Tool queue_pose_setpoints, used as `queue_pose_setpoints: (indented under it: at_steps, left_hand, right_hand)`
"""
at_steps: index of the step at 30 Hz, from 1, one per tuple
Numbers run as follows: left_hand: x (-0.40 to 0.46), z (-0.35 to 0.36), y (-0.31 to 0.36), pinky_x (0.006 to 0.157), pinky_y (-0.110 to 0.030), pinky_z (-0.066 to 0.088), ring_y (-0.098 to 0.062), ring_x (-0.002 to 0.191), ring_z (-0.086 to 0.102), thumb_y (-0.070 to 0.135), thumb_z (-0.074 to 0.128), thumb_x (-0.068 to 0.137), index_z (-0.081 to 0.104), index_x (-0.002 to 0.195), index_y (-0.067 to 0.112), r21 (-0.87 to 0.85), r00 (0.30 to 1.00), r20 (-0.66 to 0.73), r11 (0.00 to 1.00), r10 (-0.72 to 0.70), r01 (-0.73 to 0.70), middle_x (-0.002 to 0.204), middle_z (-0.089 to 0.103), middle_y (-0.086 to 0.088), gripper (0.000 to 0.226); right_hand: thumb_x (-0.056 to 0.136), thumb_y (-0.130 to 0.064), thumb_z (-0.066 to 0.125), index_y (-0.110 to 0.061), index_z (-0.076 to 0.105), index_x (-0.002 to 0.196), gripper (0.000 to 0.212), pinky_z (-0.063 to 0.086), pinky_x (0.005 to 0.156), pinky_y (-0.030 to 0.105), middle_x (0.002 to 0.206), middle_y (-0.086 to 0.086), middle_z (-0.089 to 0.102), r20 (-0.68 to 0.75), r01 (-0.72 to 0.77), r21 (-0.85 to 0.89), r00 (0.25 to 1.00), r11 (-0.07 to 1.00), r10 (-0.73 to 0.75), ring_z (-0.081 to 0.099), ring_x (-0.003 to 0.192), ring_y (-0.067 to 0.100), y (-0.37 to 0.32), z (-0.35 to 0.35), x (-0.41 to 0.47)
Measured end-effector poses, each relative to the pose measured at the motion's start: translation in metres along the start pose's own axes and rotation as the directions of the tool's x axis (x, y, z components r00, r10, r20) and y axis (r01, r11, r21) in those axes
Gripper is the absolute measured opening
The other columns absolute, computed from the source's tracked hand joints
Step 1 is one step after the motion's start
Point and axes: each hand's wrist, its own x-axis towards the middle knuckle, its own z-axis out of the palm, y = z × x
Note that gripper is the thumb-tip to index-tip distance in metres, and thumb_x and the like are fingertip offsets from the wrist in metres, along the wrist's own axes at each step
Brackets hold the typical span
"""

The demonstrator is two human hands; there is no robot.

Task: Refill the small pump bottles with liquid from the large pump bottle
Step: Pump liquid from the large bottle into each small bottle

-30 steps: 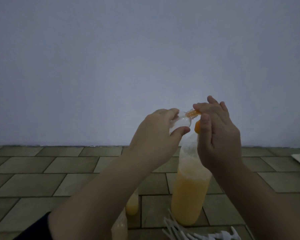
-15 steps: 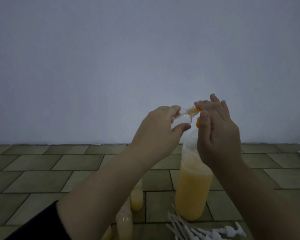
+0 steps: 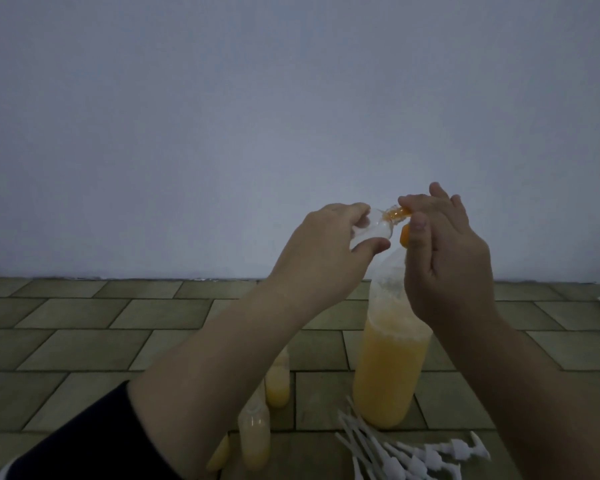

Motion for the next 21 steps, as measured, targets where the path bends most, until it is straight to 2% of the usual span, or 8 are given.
queue_pose_setpoints:
  at_steps: [3, 6, 9, 11, 13, 18, 21]
  left_hand:
    - [0.001, -0.003, 0.001, 0.086, -0.018, 0.041, -0.007, 0.102, 0.054, 0.037, 0.058, 0.089, 0.048, 0.134, 0.021, -0.014, 1.0, -0.009, 1.0, -0.008, 0.008, 0.125, 0.058, 0.006, 0.049]
    - [0.002, -0.008, 0.004, 0.087, -0.019, 0.042, -0.007, 0.102, 0.055, 0.036, 0.059, 0.089, 0.048, 0.135, 0.02, -0.049, 0.999, -0.047, 0.999, -0.008, 0.006, 0.125, 0.058, 0.006, 0.05]
    - [0.001, -0.008, 0.005, 0.086, -0.018, 0.041, -0.005, 0.1, 0.053, 0.035, 0.06, 0.088, 0.048, 0.135, 0.02, -0.044, 0.999, -0.037, 0.999, 0.009, -0.011, 0.125, 0.058, 0.005, 0.05]
    - [-0.002, -0.004, 0.005, 0.085, -0.017, 0.04, -0.006, 0.102, 0.053, 0.035, 0.059, 0.089, 0.047, 0.136, 0.019, -0.021, 1.0, -0.024, 1.0, 0.01, -0.01, 0.128, 0.057, 0.004, 0.051]
    - [-0.004, -0.001, 0.004, 0.087, -0.017, 0.04, -0.009, 0.106, 0.054, 0.036, 0.059, 0.089, 0.047, 0.136, 0.019, -0.014, 1.0, -0.016, 1.0, 0.002, -0.002, 0.129, 0.056, 0.003, 0.051]
    - [-0.004, -0.004, 0.003, 0.09, -0.021, 0.043, -0.009, 0.106, 0.055, 0.036, 0.06, 0.088, 0.048, 0.135, 0.02, -0.047, 0.999, -0.019, 0.999, -0.028, 0.027, 0.127, 0.058, 0.005, 0.05]
    - [-0.003, -0.006, 0.006, 0.089, -0.02, 0.043, -0.008, 0.105, 0.055, 0.037, 0.059, 0.088, 0.047, 0.136, 0.02, -0.06, 0.999, -0.046, 0.998, -0.022, 0.019, 0.127, 0.057, 0.006, 0.052]
  right_hand:
    - [0.098, -0.033, 0.019, -0.005, 0.062, 0.117, 0.055, 0.022, 0.112, 0.031, 0.123, 0.01, 0.062, 0.046, 0.019, 0.004, 0.999, 1.0, -0.019, 0.041, 0.13, 0.018, -0.006, -0.009, 0.009]
    - [0.099, -0.032, 0.019, -0.006, 0.063, 0.115, 0.054, 0.019, 0.111, 0.026, 0.123, 0.01, 0.062, 0.024, 0.039, 0.002, 0.999, 0.999, -0.039, 0.038, 0.128, 0.011, -0.009, -0.012, 0.018]
    - [0.099, -0.028, 0.023, -0.004, 0.06, 0.118, 0.048, 0.023, 0.113, 0.032, 0.123, 0.011, 0.062, -0.033, 0.041, -0.001, 0.999, 0.999, -0.041, 0.042, 0.129, 0.018, -0.006, -0.006, 0.009]
    - [0.099, -0.026, 0.025, -0.004, 0.06, 0.118, 0.045, 0.023, 0.113, 0.03, 0.122, 0.01, 0.062, -0.055, 0.027, 0.007, 0.998, 1.0, -0.026, 0.041, 0.128, 0.014, -0.002, -0.001, 0.002]
    - [0.099, -0.025, 0.025, -0.005, 0.06, 0.117, 0.045, 0.023, 0.112, 0.028, 0.122, 0.01, 0.062, -0.048, 0.01, 0.013, 0.999, 1.0, -0.01, 0.039, 0.127, 0.012, 0.0, 0.001, -0.001]
    - [0.099, -0.031, 0.021, -0.005, 0.06, 0.119, 0.051, 0.024, 0.113, 0.034, 0.123, 0.011, 0.062, 0.01, 0.036, 0.016, 0.999, 0.999, -0.036, 0.043, 0.13, 0.022, -0.002, -0.004, 0.004]
    - [0.099, -0.031, 0.021, -0.005, 0.06, 0.119, 0.05, 0.021, 0.114, 0.03, 0.124, 0.01, 0.061, -0.029, 0.022, 0.039, 0.999, 0.999, -0.021, 0.042, 0.131, 0.021, -0.005, -0.005, 0.01]
